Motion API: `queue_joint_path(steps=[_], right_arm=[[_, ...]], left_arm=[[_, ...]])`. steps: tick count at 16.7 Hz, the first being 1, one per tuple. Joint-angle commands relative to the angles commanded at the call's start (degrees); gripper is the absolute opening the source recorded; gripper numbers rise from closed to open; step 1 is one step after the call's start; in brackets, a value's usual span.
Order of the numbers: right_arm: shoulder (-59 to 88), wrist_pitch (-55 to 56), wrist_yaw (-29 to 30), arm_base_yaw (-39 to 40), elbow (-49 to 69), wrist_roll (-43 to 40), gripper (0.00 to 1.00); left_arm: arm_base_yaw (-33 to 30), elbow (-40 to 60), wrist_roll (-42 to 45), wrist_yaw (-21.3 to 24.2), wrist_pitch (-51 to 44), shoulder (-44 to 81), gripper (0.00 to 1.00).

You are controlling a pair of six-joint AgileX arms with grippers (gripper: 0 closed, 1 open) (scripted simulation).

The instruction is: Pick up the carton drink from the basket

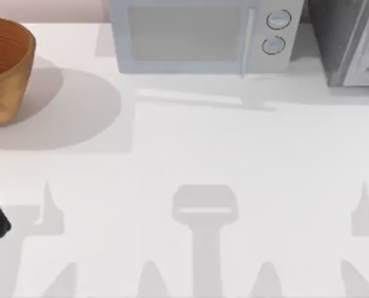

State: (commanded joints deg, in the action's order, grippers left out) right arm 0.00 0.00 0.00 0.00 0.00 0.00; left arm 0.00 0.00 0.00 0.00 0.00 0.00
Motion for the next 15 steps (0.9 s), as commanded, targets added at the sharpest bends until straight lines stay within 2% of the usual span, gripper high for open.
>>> queue_joint_path(steps=[4, 7, 15], right_arm=[[0.0, 0.0, 0.0, 0.0, 0.0, 0.0, 1.00], [0.0, 0.0, 0.0, 0.0, 0.0, 0.0, 1.00], [0.0, 0.0, 0.0, 0.0, 0.0, 0.0, 1.00]], left_arm=[[0.2, 0.5, 0.1, 0.5, 1.1, 1.8, 1.00], [1.3, 2.8, 0.2, 2.0, 5.7, 9.0, 1.00], [7.3, 17.4, 0.4, 8.3, 31.4, 47.9, 1.00]])
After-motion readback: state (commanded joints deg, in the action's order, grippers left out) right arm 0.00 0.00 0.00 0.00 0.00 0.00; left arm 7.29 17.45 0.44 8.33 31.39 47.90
